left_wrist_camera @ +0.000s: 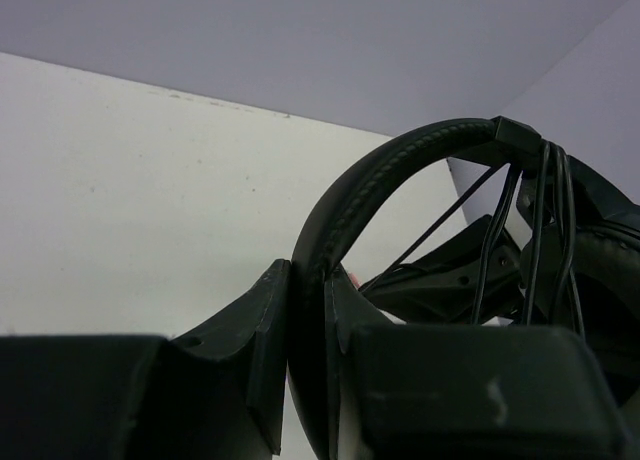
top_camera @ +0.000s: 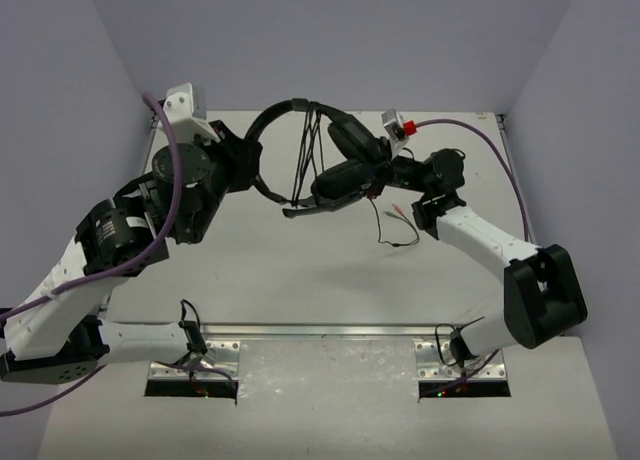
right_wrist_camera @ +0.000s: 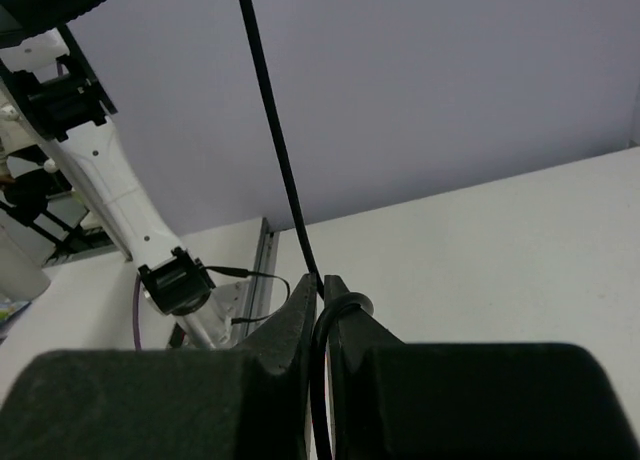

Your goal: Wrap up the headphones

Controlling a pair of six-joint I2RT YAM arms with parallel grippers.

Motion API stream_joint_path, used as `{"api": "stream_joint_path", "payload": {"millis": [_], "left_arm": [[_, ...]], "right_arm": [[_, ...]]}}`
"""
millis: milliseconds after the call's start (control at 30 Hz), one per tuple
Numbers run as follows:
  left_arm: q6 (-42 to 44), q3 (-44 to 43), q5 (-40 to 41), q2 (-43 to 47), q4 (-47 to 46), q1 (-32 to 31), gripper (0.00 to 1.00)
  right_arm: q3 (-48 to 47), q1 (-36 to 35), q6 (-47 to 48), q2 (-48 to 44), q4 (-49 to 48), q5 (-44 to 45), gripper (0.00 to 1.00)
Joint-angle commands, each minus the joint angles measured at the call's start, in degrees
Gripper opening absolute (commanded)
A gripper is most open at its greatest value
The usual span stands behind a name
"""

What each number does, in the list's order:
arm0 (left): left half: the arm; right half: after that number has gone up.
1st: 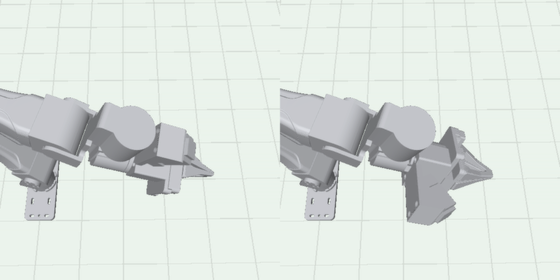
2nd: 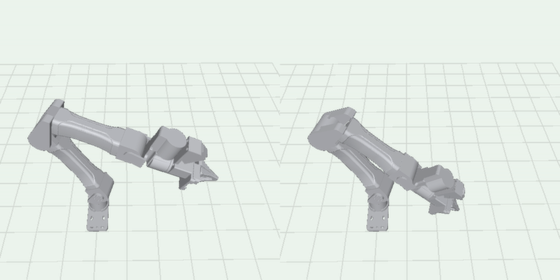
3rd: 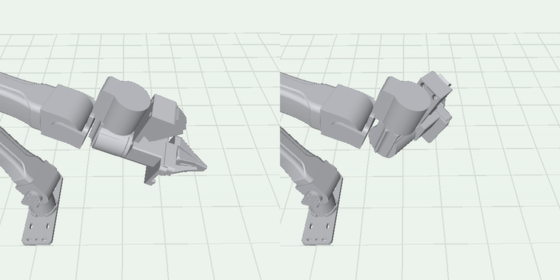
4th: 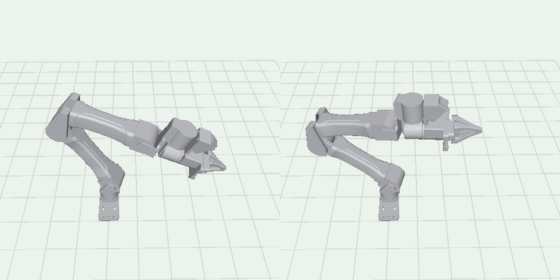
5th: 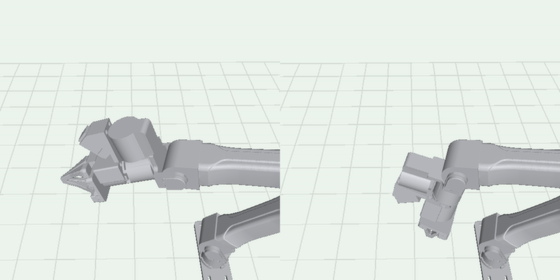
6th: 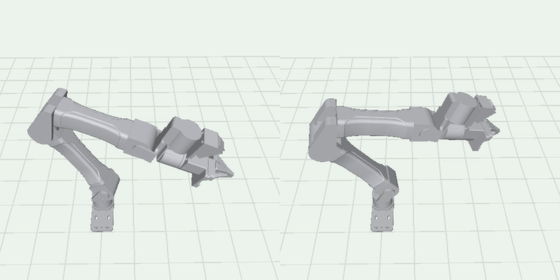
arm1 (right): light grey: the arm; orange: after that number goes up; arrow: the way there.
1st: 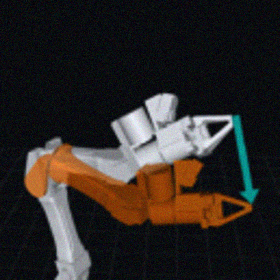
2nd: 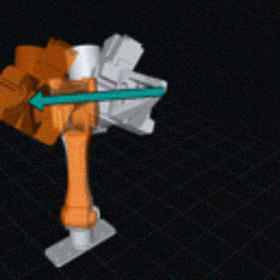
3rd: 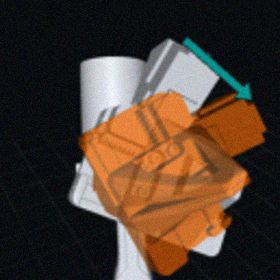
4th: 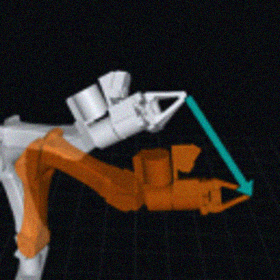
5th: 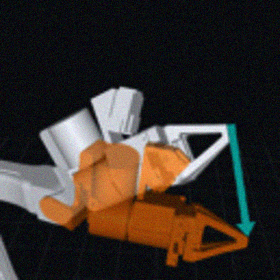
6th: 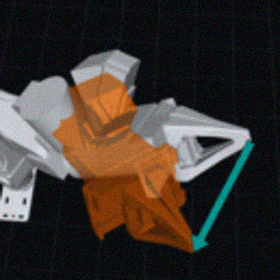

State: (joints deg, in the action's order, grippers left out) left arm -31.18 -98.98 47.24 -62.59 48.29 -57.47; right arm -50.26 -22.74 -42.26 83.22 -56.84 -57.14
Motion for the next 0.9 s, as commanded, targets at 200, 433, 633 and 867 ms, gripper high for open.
{"api": "stream_joint_path", "payload": {"millis": [200, 433, 633, 867], "left_arm": [[-7.49, -9.74, 15.49, -2.54, -12.78, -0.53, 0.0], [-7.49, 2.1, 16.56, 2.29, -20.17, -0.53, 0.0], [-14.69, 8.97, 19.2, 6.42, -17.54, -0.53, 0.0], [-18.92, 9.24, 20.52, 5.81, -14.81, -0.53, 0.0]], "right_arm": [[6.13, -1.96, -11.67, 3.7, -18.02, -0.69, 0.06], [13.6, -1.16, -22.95, 2.83, -27.45, 14.33, 0.01], [18.62, -1.08, -21.38, -5.52, -23.22, 29.21, 0.01], [21.43, -0.99, -27.87, -7.63, -27.88, 31.92, 0.01]]}}
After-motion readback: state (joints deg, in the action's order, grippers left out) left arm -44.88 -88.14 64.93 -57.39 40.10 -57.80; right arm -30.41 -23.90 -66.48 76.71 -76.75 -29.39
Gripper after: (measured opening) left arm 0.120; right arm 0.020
